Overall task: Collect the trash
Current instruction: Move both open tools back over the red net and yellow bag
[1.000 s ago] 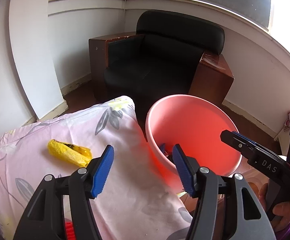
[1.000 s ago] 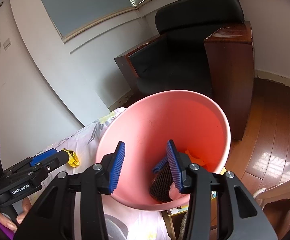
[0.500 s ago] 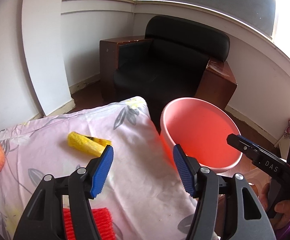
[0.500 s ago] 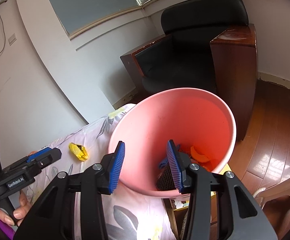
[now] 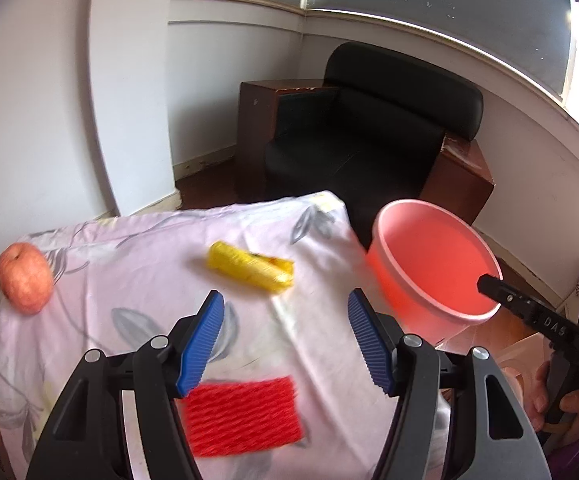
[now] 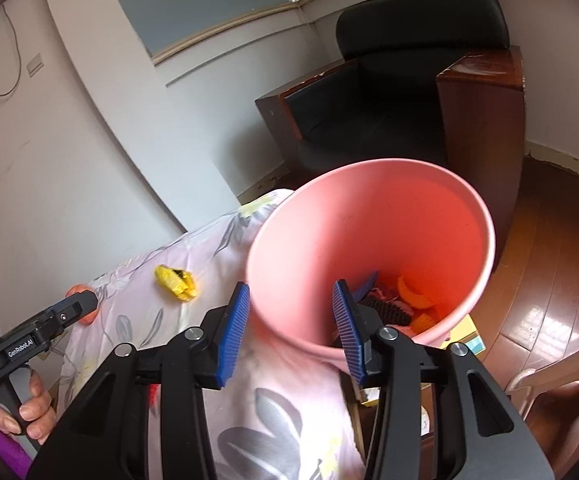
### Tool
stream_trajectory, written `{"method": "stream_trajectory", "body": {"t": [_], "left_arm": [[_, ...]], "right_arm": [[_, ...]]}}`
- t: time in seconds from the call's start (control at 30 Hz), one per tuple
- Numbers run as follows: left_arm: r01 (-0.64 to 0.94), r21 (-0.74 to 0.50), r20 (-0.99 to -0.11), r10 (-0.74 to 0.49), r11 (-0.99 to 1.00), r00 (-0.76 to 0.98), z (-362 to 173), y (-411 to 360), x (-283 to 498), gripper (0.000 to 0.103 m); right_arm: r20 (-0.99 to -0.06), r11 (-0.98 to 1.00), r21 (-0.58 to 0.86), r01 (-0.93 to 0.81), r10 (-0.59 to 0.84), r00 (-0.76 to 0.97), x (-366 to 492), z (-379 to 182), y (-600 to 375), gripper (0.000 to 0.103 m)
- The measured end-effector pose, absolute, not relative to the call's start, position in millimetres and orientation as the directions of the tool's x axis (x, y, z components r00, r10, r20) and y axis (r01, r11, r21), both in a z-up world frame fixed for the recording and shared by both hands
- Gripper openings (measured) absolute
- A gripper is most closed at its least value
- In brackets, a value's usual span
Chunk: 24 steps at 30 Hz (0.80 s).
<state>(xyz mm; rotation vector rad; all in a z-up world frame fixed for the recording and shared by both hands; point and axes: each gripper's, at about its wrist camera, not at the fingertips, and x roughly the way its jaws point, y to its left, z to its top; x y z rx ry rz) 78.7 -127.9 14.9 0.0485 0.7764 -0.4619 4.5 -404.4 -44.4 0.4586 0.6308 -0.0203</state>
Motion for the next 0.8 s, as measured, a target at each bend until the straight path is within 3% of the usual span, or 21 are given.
{"method": "stream_trajectory", "body": {"t": [0.43,0.8], "left_arm": [[0.332,-0.179,-0.78,-0.339,0.926,0.527,-35,-66,57,0.063],[0.283,-0.291,-0.833,-0.388,0.914,0.394,-70,-57,53,0.063]], "right_arm": [[-0.602,0.924,0.374,0.073,0.183,0.777,7,-47,-359,0.044],[-0.631,0.935,0.351,0.038,0.207,0.748,11,-52,-335,0.044]]}}
